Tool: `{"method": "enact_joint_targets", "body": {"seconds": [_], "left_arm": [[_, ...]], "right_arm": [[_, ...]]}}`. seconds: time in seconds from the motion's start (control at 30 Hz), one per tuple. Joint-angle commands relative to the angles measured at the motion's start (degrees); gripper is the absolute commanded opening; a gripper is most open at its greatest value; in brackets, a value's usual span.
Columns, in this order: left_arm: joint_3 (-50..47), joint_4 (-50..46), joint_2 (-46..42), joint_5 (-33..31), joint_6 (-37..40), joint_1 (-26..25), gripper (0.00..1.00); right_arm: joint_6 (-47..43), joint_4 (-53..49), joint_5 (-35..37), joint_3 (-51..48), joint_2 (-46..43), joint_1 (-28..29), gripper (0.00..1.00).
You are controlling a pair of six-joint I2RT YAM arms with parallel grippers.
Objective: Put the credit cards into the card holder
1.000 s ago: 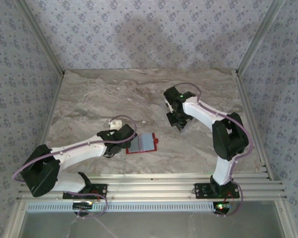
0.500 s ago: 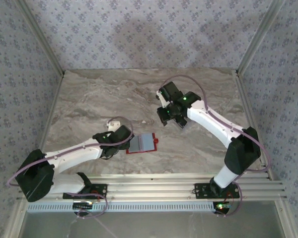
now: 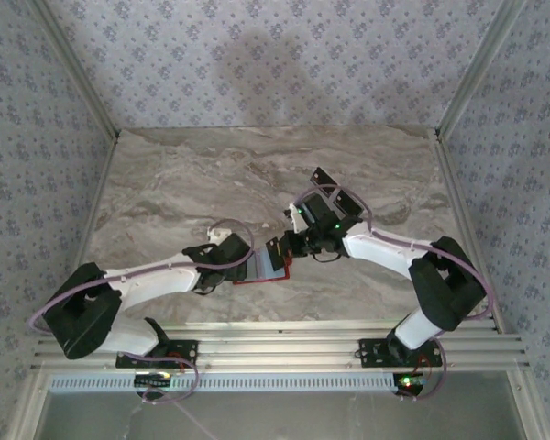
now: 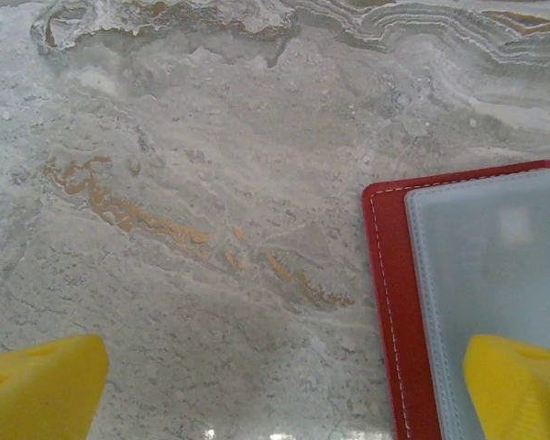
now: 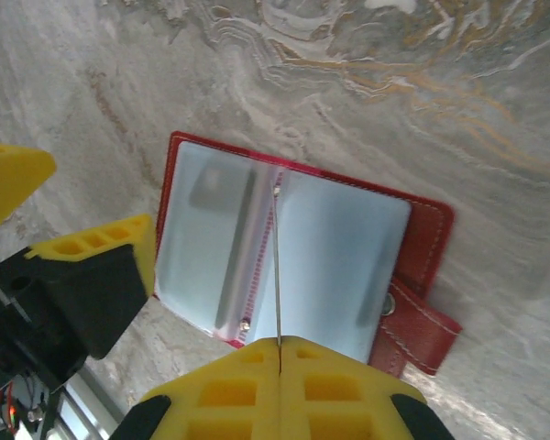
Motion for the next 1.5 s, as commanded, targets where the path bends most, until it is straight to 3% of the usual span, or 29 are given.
{"method": "enact_joint_targets", "body": {"seconds": [0.0,0.6,1.47], "left_arm": [[0.3,-0.6,1.1,-1.1,-0.9,0.1,1.0],[-0.8,-5.4,3.1,-4.2,-5.1,-1.1,1.0],[-1.1,-5.2,3.5,-4.1,-5.4,-1.4,1.0]], "right_arm": [[4.2,7.2,-2.5,-2.1,-1.7,0.1,0.0],[9.9,18.5,-5.6,-7.0,2.3,0.9,0.0],[13.4,25.3,-6.6,-9.1,6.3,1.4,0.0]]}}
